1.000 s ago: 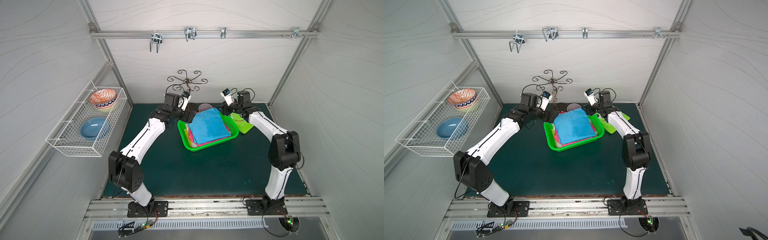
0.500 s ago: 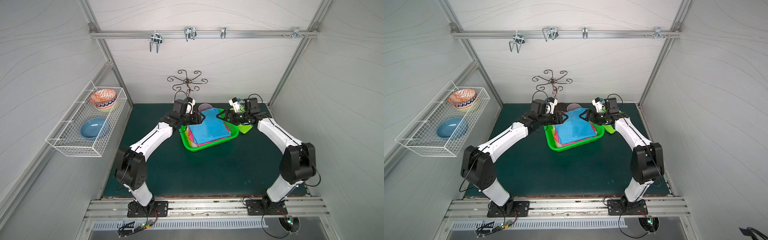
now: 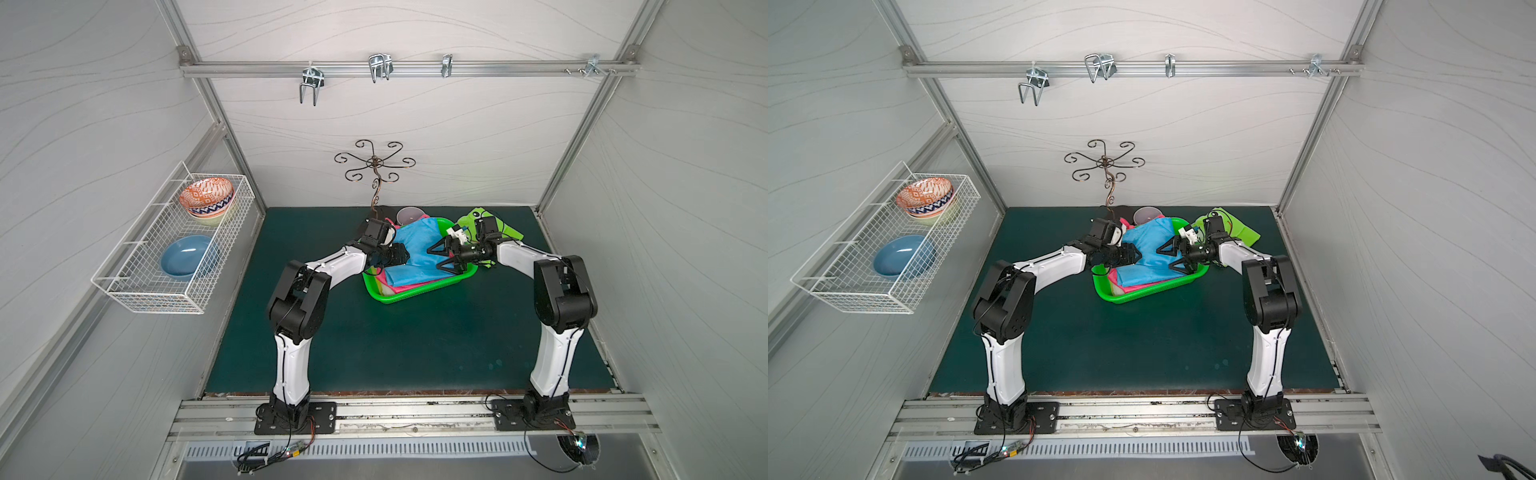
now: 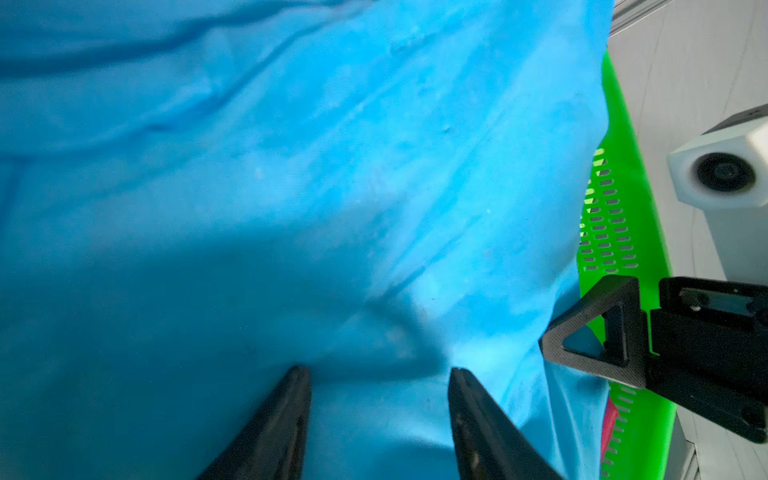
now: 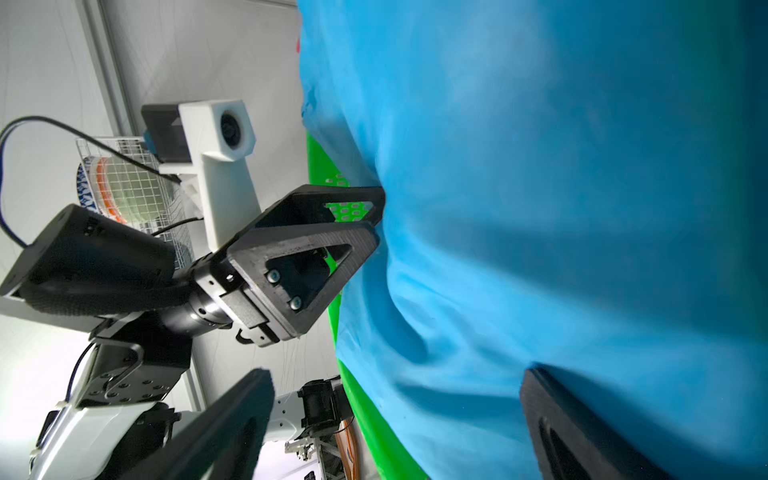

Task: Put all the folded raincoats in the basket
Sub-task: Place the raincoat in the basket.

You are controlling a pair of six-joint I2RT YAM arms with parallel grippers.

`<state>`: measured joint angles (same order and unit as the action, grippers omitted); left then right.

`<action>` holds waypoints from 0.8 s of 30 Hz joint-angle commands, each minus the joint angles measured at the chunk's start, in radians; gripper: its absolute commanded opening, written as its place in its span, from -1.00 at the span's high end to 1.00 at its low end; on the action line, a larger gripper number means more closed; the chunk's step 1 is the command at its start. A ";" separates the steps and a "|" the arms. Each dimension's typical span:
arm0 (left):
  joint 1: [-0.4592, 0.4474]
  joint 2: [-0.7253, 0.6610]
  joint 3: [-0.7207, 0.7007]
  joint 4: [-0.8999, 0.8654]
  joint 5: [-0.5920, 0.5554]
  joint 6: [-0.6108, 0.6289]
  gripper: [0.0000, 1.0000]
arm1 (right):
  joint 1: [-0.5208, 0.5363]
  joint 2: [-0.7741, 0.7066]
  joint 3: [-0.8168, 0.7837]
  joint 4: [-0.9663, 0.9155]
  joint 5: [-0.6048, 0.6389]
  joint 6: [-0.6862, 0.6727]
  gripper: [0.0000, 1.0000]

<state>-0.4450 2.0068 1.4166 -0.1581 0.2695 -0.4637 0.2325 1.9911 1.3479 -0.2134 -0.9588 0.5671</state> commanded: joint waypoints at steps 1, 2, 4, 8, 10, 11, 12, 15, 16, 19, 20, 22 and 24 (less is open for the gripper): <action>0.011 -0.003 -0.019 -0.040 -0.104 0.036 -0.13 | -0.022 -0.001 0.008 -0.069 0.036 -0.023 -0.98; 0.017 -0.007 -0.033 -0.048 -0.097 0.046 -0.14 | -0.028 0.006 0.007 -0.072 0.026 -0.016 -0.98; 0.025 -0.016 -0.059 -0.058 -0.107 0.053 -0.15 | -0.038 0.006 -0.005 -0.071 0.025 -0.005 -0.98; 0.026 -0.035 -0.055 -0.092 -0.126 0.089 -0.20 | -0.040 -0.033 -0.032 -0.042 0.028 0.004 -0.98; 0.026 -0.057 -0.041 -0.108 -0.135 0.111 -0.22 | -0.038 -0.065 -0.024 -0.058 0.036 0.004 -0.98; 0.027 -0.071 -0.031 -0.119 -0.134 0.128 -0.23 | -0.038 -0.084 -0.018 -0.070 0.040 0.001 -0.98; 0.026 -0.085 -0.017 -0.134 -0.129 0.147 -0.25 | -0.037 -0.104 -0.014 -0.081 0.046 -0.003 -0.98; 0.027 -0.135 0.038 -0.195 -0.100 0.188 -0.33 | -0.023 -0.187 -0.029 -0.100 0.120 -0.001 -0.98; 0.026 -0.153 0.055 -0.212 -0.099 0.194 -0.35 | -0.014 -0.217 -0.036 -0.108 0.162 -0.004 -0.98; 0.026 -0.228 0.086 -0.237 -0.086 0.201 -0.40 | 0.002 -0.303 -0.042 -0.153 0.316 -0.022 -0.98; 0.026 -0.257 0.087 -0.238 -0.087 0.200 -0.42 | 0.001 -0.329 -0.038 -0.184 0.402 -0.026 -0.98; 0.026 -0.311 0.077 -0.230 -0.113 0.184 -0.44 | 0.000 -0.370 -0.027 -0.243 0.597 -0.043 -0.98; 0.026 -0.362 0.053 -0.230 -0.179 0.136 -0.50 | -0.015 -0.397 -0.029 -0.274 0.751 -0.056 -0.98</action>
<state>-0.4244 1.7092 1.4460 -0.3782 0.1543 -0.3008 0.2295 1.6211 1.3140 -0.3801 -0.5152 0.5461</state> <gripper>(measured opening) 0.747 0.990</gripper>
